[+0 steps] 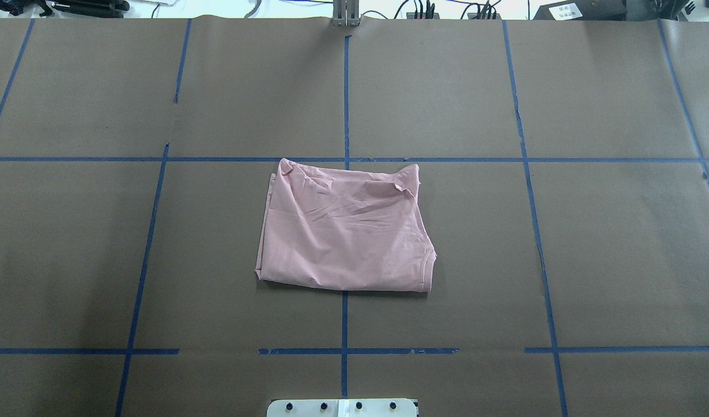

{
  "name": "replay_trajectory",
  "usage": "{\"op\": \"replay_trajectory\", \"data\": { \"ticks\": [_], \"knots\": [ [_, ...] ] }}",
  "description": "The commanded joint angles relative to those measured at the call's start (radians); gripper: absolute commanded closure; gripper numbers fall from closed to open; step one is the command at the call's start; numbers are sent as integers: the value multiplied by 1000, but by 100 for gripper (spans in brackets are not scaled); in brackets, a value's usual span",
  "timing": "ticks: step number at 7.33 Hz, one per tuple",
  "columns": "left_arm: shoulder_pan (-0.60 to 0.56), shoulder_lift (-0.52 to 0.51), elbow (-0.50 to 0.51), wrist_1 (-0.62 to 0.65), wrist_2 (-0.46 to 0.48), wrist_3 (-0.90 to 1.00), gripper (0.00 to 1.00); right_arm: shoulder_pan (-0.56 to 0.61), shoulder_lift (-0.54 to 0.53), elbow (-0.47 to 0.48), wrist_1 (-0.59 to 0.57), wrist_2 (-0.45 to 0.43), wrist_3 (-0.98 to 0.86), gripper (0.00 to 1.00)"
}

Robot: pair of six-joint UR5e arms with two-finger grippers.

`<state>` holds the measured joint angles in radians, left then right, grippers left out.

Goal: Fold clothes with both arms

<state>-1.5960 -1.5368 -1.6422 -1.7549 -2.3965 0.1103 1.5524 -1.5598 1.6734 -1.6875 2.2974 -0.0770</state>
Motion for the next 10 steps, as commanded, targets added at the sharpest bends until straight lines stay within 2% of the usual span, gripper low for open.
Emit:
{"op": "replay_trajectory", "data": {
  "ticks": [1, 3, 10],
  "knots": [
    [1, 1, 2, -35, 2, 0, 0, 0, -2, -1, 0, 1, -10, 0],
    [1, 4, 7, -34, 3, -1, 0, -5, 12, 26, 3, 2, -7, 0],
    [2, 9, 10, -34, 5, 2, 0, -9, 0, 25, 0, 4, -3, 0]
  ]
}}
